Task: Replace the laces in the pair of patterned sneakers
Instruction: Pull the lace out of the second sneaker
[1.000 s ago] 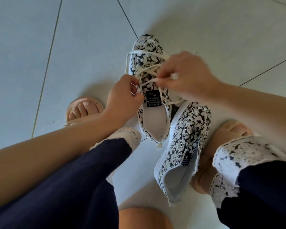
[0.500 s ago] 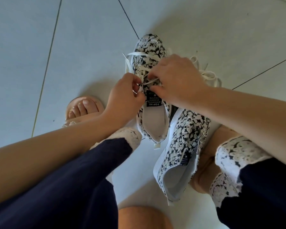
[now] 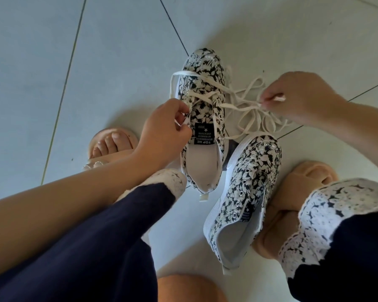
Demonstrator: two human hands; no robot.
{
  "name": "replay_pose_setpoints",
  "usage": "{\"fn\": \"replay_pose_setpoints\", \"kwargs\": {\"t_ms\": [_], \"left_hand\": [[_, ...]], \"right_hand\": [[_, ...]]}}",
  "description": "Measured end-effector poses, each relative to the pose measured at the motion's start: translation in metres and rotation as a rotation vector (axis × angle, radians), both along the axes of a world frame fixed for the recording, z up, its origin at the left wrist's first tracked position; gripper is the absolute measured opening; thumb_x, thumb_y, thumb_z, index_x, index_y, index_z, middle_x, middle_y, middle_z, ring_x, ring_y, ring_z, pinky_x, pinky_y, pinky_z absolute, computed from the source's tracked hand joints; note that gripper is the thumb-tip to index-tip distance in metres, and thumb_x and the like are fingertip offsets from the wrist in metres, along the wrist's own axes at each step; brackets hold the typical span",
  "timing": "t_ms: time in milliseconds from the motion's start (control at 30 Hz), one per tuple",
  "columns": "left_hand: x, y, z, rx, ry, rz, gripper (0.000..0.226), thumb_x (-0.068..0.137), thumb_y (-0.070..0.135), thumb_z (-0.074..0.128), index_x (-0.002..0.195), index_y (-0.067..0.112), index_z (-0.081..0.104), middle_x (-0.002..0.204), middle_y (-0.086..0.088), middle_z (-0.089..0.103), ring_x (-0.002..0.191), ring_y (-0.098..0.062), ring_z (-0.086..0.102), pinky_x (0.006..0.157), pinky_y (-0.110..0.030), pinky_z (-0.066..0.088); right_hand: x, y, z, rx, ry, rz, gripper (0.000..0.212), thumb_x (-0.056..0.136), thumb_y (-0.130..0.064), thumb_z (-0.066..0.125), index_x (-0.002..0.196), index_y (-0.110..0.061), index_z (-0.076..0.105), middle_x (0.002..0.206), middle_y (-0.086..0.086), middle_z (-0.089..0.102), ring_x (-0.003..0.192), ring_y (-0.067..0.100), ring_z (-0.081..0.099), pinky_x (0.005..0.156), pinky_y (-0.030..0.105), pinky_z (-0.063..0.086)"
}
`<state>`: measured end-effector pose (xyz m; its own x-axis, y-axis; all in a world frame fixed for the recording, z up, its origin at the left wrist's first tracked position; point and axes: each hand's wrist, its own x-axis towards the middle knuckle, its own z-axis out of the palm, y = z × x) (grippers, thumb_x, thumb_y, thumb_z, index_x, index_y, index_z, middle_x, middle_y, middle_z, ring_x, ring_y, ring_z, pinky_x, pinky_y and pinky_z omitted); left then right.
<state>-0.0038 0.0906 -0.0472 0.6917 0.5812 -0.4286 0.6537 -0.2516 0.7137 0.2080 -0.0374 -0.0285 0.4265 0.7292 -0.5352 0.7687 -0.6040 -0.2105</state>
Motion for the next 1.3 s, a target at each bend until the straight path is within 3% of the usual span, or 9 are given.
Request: {"fn": "replay_pose_setpoints", "kwargs": {"t_ms": [200, 333, 500, 667, 733, 800, 933, 1200, 1300], "left_hand": [[0.001, -0.001, -0.001, 0.012, 0.027, -0.021, 0.022, 0.079, 0.007, 0.054, 0.093, 0.025, 0.054, 0.077, 0.012, 0.048, 0.064, -0.005, 0.047, 0.060, -0.012, 0.037], [0.005, -0.003, 0.000, 0.057, 0.030, -0.091, 0.024, 0.078, 0.009, 0.054, 0.096, 0.024, 0.053, 0.082, 0.010, 0.050, 0.067, -0.008, 0.049, 0.062, -0.018, 0.039], [0.005, -0.004, -0.001, 0.091, 0.084, -0.141, 0.029, 0.081, 0.012, 0.054, 0.109, 0.015, 0.055, 0.093, 0.005, 0.052, 0.074, -0.011, 0.048, 0.063, -0.018, 0.032], [0.003, -0.005, 0.002, 0.114, 0.091, -0.194, 0.025, 0.081, 0.008, 0.053, 0.106, 0.012, 0.059, 0.092, 0.000, 0.051, 0.076, -0.015, 0.045, 0.065, -0.017, 0.027], [0.002, -0.006, 0.003, 0.112, 0.089, -0.213, 0.026, 0.082, 0.009, 0.053, 0.106, 0.013, 0.059, 0.093, 0.001, 0.050, 0.076, -0.015, 0.045, 0.066, -0.018, 0.028], [0.002, -0.005, 0.004, 0.103, 0.095, -0.228, 0.026, 0.082, 0.009, 0.053, 0.107, 0.014, 0.058, 0.094, 0.001, 0.050, 0.077, -0.016, 0.046, 0.068, -0.021, 0.030], [0.000, -0.008, 0.004, 0.111, 0.102, -0.289, 0.026, 0.083, 0.008, 0.052, 0.109, 0.012, 0.059, 0.094, -0.001, 0.051, 0.078, -0.016, 0.047, 0.066, -0.018, 0.029], [0.001, -0.009, 0.004, 0.124, 0.108, -0.296, 0.027, 0.083, 0.008, 0.052, 0.110, 0.012, 0.058, 0.097, -0.002, 0.051, 0.079, -0.017, 0.047, 0.068, -0.021, 0.031], [-0.001, -0.010, 0.003, 0.128, 0.094, -0.286, 0.027, 0.083, 0.006, 0.052, 0.108, 0.011, 0.060, 0.094, -0.002, 0.051, 0.079, -0.019, 0.049, 0.070, -0.024, 0.035]], "right_hand": [[-0.044, 0.034, 0.007, 0.260, 0.158, -0.002, 0.019, 0.087, -0.034, 0.059, 0.100, -0.021, 0.065, 0.087, -0.009, 0.054, 0.073, -0.001, 0.047, 0.072, 0.011, 0.033], [-0.065, 0.048, 0.001, 0.094, 0.114, 0.064, 0.026, 0.089, -0.038, 0.058, 0.099, -0.015, 0.066, 0.096, 0.002, 0.063, 0.087, 0.016, 0.059, 0.083, 0.031, 0.047], [-0.072, 0.057, 0.011, 0.131, 0.113, 0.039, 0.019, 0.092, -0.027, 0.053, 0.096, -0.013, 0.066, 0.092, 0.003, 0.066, 0.088, 0.018, 0.062, 0.077, 0.027, 0.044], [-0.055, 0.068, 0.030, 0.048, 1.112, -0.926, 0.016, 0.092, -0.013, 0.051, 0.079, -0.007, 0.059, 0.063, 0.000, 0.055, 0.046, 0.007, 0.051, 0.049, 0.019, 0.049], [-0.040, 0.066, 0.029, -0.019, 1.286, -1.106, 0.016, 0.091, -0.009, 0.049, 0.077, -0.005, 0.056, 0.062, -0.001, 0.049, 0.043, 0.003, 0.045, 0.044, 0.016, 0.045], [-0.025, 0.062, 0.032, -0.039, 1.185, -1.011, 0.012, 0.089, -0.010, 0.053, 0.081, -0.006, 0.061, 0.068, 0.001, 0.056, 0.047, 0.004, 0.049, 0.047, 0.016, 0.049], [-0.018, 0.039, 0.027, 0.045, 0.361, -0.197, 0.014, 0.086, -0.013, 0.062, 0.091, -0.025, 0.065, 0.086, -0.002, 0.065, 0.064, 0.007, 0.057, 0.059, 0.019, 0.047], [-0.047, 0.023, 0.006, 0.092, 0.054, 0.353, 0.015, 0.083, -0.031, 0.066, 0.097, -0.029, 0.070, 0.100, -0.004, 0.051, 0.084, 0.016, 0.049, 0.092, 0.038, 0.038], [-0.048, 0.030, 0.015, 0.275, 0.163, 0.096, 0.005, 0.083, -0.027, 0.066, 0.086, -0.028, 0.069, 0.087, -0.015, 0.049, 0.084, 0.000, 0.048, 0.084, 0.017, 0.035]]}}
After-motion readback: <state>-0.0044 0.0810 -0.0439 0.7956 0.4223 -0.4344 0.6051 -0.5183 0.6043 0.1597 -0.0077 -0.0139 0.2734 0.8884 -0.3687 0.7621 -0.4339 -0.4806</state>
